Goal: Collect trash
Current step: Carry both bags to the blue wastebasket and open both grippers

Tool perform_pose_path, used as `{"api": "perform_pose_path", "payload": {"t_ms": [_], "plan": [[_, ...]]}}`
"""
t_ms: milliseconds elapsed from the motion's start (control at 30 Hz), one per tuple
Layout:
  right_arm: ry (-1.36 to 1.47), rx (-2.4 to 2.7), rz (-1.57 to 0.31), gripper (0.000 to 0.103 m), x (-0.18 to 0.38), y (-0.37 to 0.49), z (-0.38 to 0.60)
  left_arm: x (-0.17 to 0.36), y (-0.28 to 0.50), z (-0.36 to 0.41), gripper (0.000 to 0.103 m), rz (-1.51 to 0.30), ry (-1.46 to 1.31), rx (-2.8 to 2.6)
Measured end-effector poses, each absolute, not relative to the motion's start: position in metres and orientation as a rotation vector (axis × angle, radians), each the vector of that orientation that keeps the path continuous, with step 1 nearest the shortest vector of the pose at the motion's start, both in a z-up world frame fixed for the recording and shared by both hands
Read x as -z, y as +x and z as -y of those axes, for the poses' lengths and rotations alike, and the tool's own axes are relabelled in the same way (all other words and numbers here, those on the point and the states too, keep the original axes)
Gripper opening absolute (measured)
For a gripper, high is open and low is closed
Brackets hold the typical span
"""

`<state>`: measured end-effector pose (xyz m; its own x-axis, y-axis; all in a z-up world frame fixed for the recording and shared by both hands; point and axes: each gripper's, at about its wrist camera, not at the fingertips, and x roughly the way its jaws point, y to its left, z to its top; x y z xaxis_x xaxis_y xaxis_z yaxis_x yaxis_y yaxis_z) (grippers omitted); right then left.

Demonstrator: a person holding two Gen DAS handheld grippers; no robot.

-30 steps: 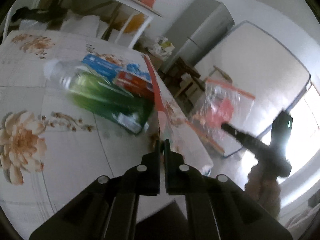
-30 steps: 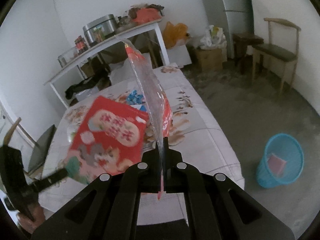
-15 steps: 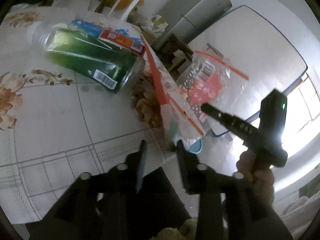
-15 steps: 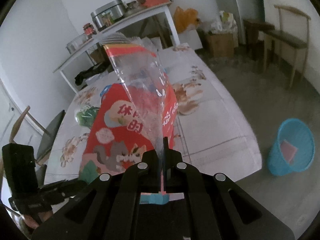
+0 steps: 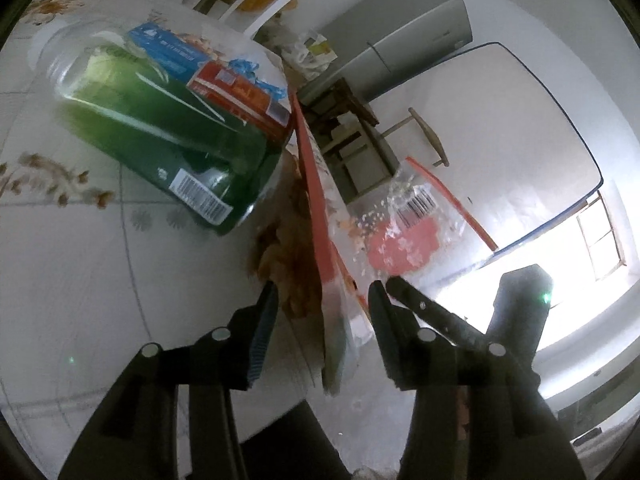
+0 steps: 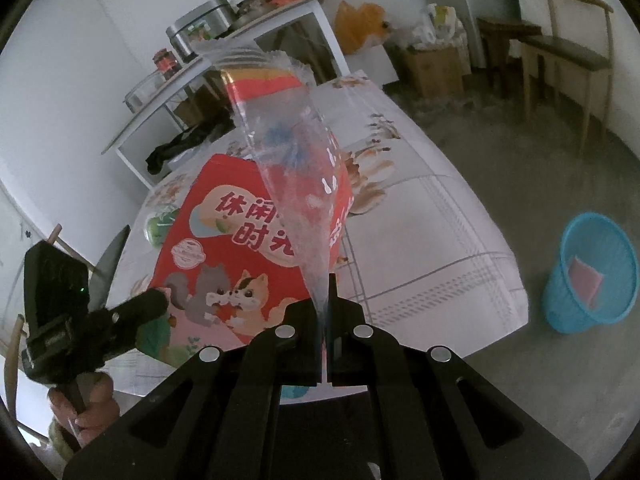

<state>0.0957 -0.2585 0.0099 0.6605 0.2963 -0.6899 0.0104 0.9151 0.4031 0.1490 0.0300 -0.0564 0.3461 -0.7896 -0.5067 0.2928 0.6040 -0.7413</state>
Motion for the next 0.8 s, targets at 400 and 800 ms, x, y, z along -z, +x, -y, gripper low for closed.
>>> {"api": "perform_pose_path", "payload": {"t_ms": [400,800], "plan": [[0.434,-0.122,-0.802,0.0,-0.016,0.089,0.276,0.05,0.151,-0.016,0.004,-0.967,-0.544,0.781],[0.467,-0.066,-0.692,0.0,-0.04,0.06,0.297,0.008,0.133,-0.003,0.001,-0.818,-0.446,0.819]]}}
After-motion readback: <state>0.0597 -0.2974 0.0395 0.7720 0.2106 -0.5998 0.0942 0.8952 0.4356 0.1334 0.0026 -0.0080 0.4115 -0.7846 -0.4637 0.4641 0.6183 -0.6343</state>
